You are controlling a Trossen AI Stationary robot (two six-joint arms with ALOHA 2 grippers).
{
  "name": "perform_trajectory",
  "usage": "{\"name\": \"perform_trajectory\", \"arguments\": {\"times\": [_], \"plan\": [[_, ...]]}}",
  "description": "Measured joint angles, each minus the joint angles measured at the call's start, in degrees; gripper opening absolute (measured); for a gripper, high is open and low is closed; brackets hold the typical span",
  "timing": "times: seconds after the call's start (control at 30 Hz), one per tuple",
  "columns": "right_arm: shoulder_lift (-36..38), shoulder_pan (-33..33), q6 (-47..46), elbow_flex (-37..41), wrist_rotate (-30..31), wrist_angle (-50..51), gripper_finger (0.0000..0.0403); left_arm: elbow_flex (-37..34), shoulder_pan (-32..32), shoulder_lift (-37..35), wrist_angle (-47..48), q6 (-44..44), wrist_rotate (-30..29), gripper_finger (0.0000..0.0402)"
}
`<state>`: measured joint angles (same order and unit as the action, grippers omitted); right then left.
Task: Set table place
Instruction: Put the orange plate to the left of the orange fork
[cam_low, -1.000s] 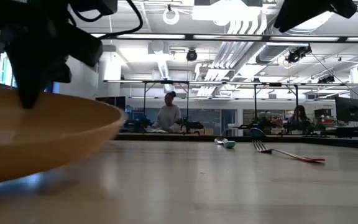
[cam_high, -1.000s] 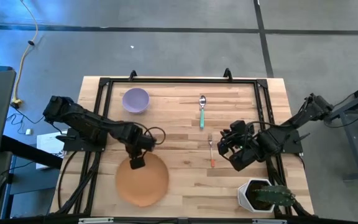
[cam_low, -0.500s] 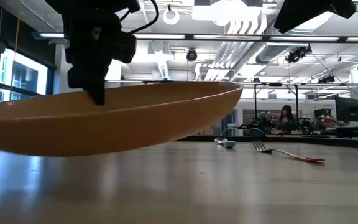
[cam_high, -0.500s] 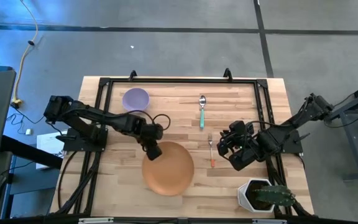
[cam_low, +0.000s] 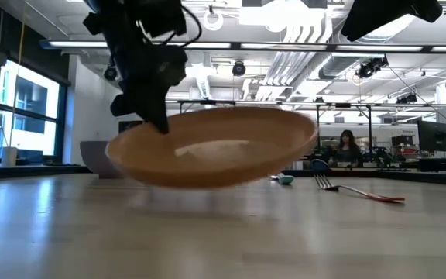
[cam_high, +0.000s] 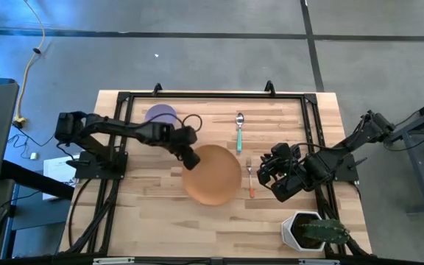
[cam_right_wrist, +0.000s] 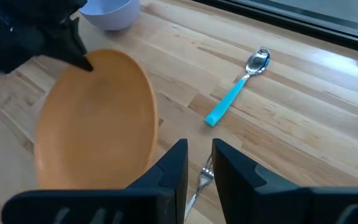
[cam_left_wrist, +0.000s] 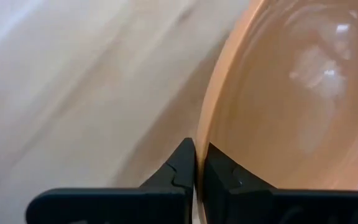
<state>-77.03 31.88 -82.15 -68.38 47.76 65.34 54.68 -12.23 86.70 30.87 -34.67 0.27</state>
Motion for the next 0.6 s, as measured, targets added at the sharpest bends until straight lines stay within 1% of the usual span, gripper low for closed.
{"name": "perform_trajectory", "arguments": {"times": [0.13,0.27,0.47,0.6], "plan": [[0.00,0.00,0.00,0.00,0.01,-0.02,0.0064,0.00,-2.93,0.86,1.27,1.49,0.04,0.0000],[0.00,0.00,-0.02,-0.02,0.25,-0.01,0.0064,0.02,-4.70,2.54,0.61,1.91,2.02,0.0000],[0.00,-0.02,-0.02,-0.02,0.27,-0.02,0.0064,0.02,-4.58,6.27,3.07,1.91,4.96,0.0000],[0.00,-0.02,-0.02,-0.02,0.29,-0.02,0.0064,0.02,-4.63,8.18,2.52,1.94,6.34,0.0000]]}}
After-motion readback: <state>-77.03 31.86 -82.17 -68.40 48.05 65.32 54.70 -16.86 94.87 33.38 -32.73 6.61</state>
